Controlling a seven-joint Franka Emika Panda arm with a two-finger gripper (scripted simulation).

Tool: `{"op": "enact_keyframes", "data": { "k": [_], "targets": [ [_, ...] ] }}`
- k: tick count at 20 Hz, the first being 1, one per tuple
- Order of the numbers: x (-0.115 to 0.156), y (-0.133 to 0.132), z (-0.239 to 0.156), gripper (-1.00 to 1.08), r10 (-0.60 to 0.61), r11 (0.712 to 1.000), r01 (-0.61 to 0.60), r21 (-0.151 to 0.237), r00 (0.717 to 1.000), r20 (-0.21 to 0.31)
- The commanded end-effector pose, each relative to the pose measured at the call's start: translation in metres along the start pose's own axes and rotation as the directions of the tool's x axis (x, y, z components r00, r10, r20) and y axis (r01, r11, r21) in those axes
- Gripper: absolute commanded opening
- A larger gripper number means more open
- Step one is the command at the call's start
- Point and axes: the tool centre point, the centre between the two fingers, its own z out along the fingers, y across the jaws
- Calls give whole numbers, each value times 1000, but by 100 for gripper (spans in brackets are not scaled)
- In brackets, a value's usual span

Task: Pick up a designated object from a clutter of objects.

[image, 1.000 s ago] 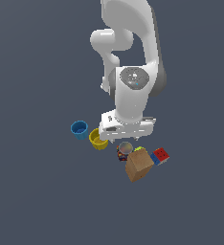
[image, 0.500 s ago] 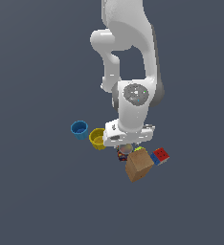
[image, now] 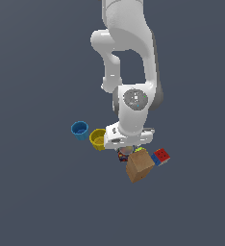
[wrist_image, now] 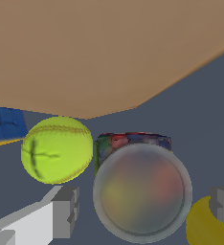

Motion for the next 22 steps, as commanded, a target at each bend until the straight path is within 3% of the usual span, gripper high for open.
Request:
{"op": "enact_keyframes", "data": {
  "k": [1,10,11,22],
  "targets": [
    [-1,0,13,100,0,1000,0,0,1000,1],
    [0,0,36,100,-1,1000,1,0,1000,0],
    [0,0,36,-100,-1,1000,1,0,1000,0],
    [5,0,25,-100,-1,1000,1,-1,1000,-17]
  ]
}}
